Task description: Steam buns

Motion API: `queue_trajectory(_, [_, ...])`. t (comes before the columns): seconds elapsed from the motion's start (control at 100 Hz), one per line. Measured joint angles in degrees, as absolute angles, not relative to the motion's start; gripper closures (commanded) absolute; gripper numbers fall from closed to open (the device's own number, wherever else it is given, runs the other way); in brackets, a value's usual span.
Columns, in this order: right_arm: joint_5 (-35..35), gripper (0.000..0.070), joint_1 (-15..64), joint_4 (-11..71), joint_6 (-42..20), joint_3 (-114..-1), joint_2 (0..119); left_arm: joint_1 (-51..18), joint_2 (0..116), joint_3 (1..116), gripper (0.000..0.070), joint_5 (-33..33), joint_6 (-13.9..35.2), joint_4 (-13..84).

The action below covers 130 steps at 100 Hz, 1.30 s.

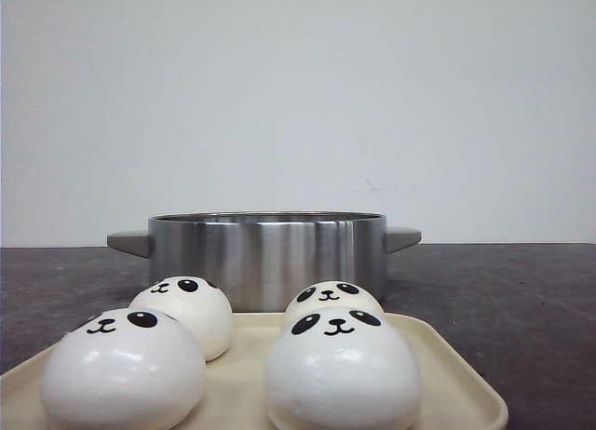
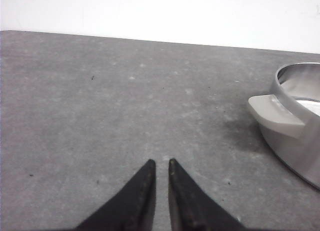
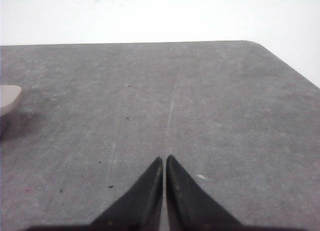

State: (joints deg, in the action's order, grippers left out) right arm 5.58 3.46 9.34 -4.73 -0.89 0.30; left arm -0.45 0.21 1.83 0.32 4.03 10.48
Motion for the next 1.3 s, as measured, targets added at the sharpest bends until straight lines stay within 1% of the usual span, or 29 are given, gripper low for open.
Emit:
queue_trajectory(0.98, [5.58,0.0696,3.46,9.34,-4.73,-0.89,0.3,-0.45,0.21,1.83,0.07,0.32,4.03,10.48])
queue_trajectory(1.12, [7.11,0.0696,3.46,9.3,-4.29,-0.89,0.3,-0.45,0.21,1.83,0.07,0.32,4.03,10.48])
queue_trajectory(1.3, [7.25,0.0696,3.46,9.28,-4.27,-0.89,0.3,-0.45,0.21,1.83,0.07,0.32,4.03,10.48])
